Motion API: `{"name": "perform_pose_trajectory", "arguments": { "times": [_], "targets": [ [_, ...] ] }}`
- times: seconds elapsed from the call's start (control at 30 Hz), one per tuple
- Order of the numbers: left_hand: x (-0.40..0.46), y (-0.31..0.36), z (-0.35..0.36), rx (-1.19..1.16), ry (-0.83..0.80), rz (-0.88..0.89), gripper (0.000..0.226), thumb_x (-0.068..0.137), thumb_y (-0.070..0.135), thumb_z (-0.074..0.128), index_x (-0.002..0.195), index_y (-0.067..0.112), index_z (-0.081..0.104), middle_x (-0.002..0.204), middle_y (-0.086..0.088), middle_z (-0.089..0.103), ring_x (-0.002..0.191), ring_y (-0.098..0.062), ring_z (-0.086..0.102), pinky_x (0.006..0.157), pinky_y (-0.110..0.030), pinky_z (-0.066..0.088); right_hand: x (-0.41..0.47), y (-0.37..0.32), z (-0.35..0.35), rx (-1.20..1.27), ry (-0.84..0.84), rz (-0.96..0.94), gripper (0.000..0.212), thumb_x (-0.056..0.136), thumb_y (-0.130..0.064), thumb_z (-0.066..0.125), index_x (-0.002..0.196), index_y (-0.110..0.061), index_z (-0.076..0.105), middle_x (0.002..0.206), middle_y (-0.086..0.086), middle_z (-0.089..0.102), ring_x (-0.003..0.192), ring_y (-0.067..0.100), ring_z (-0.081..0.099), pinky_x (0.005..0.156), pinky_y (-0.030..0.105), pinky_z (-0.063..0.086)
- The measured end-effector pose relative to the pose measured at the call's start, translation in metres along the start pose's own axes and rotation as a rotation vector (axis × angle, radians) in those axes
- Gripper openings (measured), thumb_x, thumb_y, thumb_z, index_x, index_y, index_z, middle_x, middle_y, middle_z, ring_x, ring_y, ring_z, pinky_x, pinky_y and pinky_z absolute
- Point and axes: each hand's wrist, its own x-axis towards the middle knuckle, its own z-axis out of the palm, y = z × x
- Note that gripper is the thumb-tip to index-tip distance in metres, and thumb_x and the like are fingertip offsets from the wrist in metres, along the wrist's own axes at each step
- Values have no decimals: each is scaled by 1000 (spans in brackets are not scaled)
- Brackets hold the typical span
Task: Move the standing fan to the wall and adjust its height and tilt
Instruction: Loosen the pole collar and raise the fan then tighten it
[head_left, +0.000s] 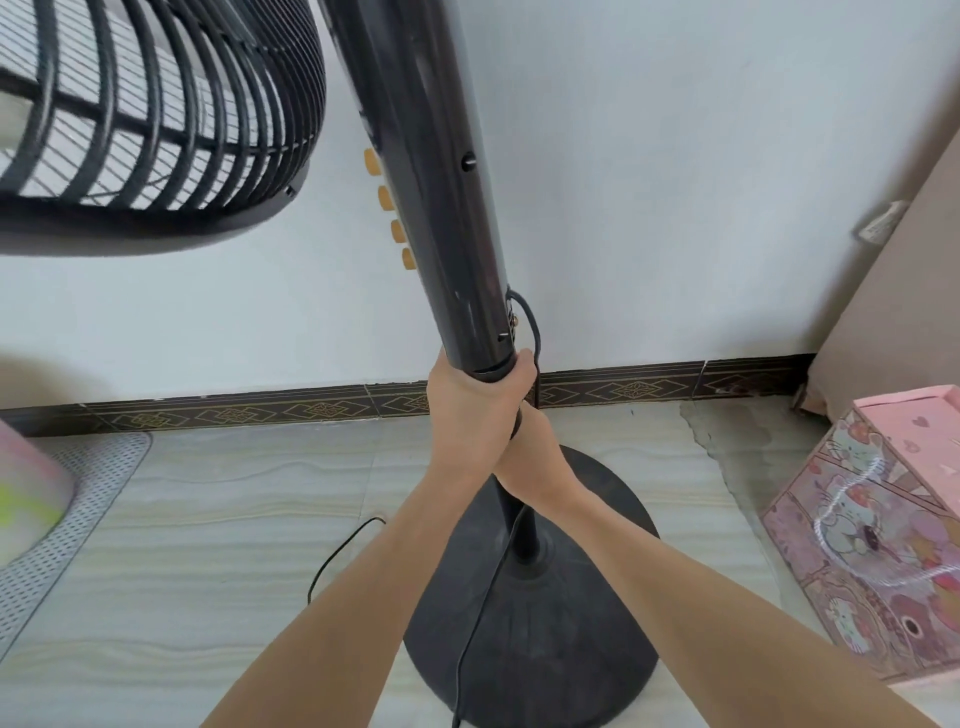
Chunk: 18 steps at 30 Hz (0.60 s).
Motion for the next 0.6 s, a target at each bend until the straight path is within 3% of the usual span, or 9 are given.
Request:
{"name": "perform_pose_trajectory", "arguments": {
  "times": [0.13, 0.23, 0.33, 0.4, 0.47, 0.6],
  "targets": [
    [-3, -1, 0, 7, 12, 14, 15, 71, 14, 71, 84, 15, 63, 69, 10, 66, 69, -6, 64, 65, -19, 53, -7, 5, 8, 36, 77, 41, 9, 82, -6, 59, 81, -11, 52, 64, -7, 53, 57, 2, 53, 46, 6, 38],
    [3, 3, -16, -6, -184, 38, 15, 71, 2, 71, 70, 12, 60, 56, 13, 61, 57, -2, 58, 57, -13, 50, -13, 4, 14, 124, 106, 119, 22, 80, -14, 64, 99, -9, 54, 77, 3, 62, 63, 9, 56, 49, 10, 40],
    [20, 7, -40, -69, -609, -44, 23, 68, 1, 73, 85, 12, 62, 81, 0, 66, 76, -11, 64, 64, -20, 51, -13, -3, -4, 15, -138, 100, 26, 81, -13, 65, 103, -16, 51, 84, 0, 61, 72, 9, 57, 62, 14, 44],
    [27, 7, -48, -116, -816, -73, 36, 63, 9, 72, 97, 12, 61, 101, -6, 66, 96, -31, 61, 75, -39, 49, -13, -8, -20, 18, -383, 101, 28, 83, -10, 64, 103, -22, 48, 92, -3, 60, 83, 7, 57, 73, 12, 44],
    [25, 8, -46, -113, -804, -42, 34, 61, 13, 70, 92, 5, 61, 100, -10, 67, 99, -34, 61, 78, -48, 48, -13, -7, -27, -2, -444, 118, 31, 85, -9, 63, 107, -21, 46, 95, -5, 59, 91, 7, 56, 82, 19, 43],
    [15, 14, -35, -54, -659, 13, 13, 70, -2, 67, 77, 6, 60, 81, -7, 63, 79, -17, 60, 65, -21, 52, -18, 1, -16, -94, -241, 120, 35, 86, -17, 62, 115, -12, 42, 93, -5, 57, 91, 13, 57, 84, 28, 43]
  ]
}}
